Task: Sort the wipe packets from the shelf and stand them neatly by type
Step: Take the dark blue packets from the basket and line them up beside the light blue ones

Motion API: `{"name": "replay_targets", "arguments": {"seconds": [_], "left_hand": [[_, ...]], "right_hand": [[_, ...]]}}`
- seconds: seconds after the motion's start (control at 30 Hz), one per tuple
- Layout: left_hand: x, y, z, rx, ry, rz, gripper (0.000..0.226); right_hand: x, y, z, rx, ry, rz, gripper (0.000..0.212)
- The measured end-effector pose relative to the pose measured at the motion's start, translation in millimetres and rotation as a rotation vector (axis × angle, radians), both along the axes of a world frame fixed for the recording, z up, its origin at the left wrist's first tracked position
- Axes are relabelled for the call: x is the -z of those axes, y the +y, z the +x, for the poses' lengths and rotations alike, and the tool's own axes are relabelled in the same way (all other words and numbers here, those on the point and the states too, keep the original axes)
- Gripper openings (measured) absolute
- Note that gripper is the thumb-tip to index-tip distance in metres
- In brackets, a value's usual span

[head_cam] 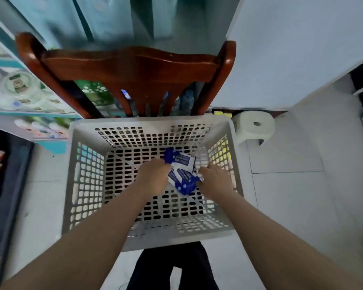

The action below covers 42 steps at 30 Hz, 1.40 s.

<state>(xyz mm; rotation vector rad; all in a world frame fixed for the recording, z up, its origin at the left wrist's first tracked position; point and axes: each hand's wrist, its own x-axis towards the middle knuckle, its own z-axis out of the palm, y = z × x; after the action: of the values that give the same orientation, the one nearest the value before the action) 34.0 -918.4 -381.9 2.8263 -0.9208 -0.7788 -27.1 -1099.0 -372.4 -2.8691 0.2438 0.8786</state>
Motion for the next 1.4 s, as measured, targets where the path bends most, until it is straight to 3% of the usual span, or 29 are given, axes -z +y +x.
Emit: {"name": "replay_targets", "arguments": {"seconds": [0.13, 0.37, 0.57, 0.63, 0.73, 0.83, 0.9, 0.97, 1.03, 1.17, 1.23, 1.33, 1.4], "left_hand": [[55, -16, 12, -0.119, 0.111, -0.005, 0.013], [148, -37, 32, -0.337, 0.227, 0.048, 0.043], [194, -51, 43, -0.586, 0.233, -0.120, 0.055], [196, -56, 43, -0.766, 0.279, -0.240, 0.041], [189, -61, 45, -1.220, 0.572, -0.468, 0.005], [173, -66, 37, -1.517, 0.818, -0.698, 0.013], [160, -69, 26, -1.563, 0.971, -0.862, 0.015], [151, -71, 16, -1.476, 1.073, -0.892, 0.020], [150, -71, 13, -1.293, 0.977, -0.683, 0.026], [160, -63, 23, -0.901, 0.334, -0.334, 0.034], [170, -64, 30, -0.523, 0.160, -0.244, 0.039], [185, -73, 35, 0.010, 0.196, -0.068, 0.064], [192, -73, 37, 0.172, 0.221, 0.052, 0.076]], "right_hand": [[49, -9, 13, 0.023, 0.058, 0.049, 0.034], [127, -15, 28, 0.105, 0.137, 0.162, 0.035], [175, -12, 35, 0.337, 0.111, 0.288, 0.036], [180, -10, 37, 0.451, 0.073, 0.336, 0.037], [182, -9, 39, 0.778, -0.016, 0.502, 0.042], [174, -4, 40, 1.162, -0.114, 0.671, 0.057], [169, -1, 41, 1.348, -0.095, 0.777, 0.049], [165, 0, 45, 1.475, -0.086, 0.915, 0.031], [160, -5, 49, 1.466, -0.150, 0.900, 0.010], [153, -22, 45, 1.072, -0.297, 0.567, 0.013], [157, -28, 36, 0.860, -0.299, 0.387, 0.023], [167, -28, 21, 0.636, -0.209, 0.208, 0.031], [171, -27, 12, 0.572, -0.166, 0.178, 0.034]]}}
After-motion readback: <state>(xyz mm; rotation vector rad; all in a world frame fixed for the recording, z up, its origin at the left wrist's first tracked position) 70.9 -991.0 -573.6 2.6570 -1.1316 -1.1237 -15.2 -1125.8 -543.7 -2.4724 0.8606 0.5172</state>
